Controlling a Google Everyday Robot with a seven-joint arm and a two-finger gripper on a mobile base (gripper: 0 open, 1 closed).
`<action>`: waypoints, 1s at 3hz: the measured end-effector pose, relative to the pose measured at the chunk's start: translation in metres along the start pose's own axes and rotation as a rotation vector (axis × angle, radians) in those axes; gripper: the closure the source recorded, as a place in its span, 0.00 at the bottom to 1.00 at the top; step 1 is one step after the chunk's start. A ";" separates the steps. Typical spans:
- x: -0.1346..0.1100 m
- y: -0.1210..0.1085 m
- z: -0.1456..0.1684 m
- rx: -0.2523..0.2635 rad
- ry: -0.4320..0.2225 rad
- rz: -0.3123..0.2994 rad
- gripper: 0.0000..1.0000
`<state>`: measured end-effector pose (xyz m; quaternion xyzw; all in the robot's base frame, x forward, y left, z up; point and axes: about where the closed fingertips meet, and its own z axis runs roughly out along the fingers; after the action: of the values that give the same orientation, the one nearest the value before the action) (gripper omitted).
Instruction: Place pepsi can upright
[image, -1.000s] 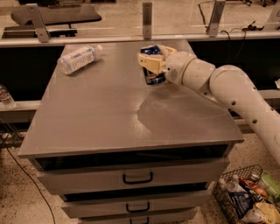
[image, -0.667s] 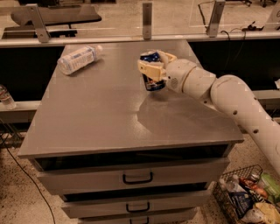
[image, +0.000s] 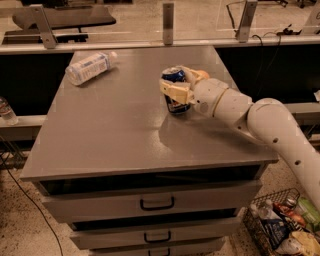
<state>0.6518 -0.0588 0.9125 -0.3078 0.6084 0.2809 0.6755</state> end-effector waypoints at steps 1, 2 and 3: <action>0.002 0.002 -0.006 -0.004 0.003 -0.006 0.38; 0.000 0.002 -0.006 -0.004 0.003 -0.006 0.15; 0.004 0.002 -0.023 0.008 0.028 -0.015 0.00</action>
Offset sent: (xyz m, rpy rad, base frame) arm -0.0276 -0.0334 -0.0146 -0.0465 0.0010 -0.0303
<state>0.6358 -0.0753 0.9070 -0.3136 0.6165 0.2690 0.6702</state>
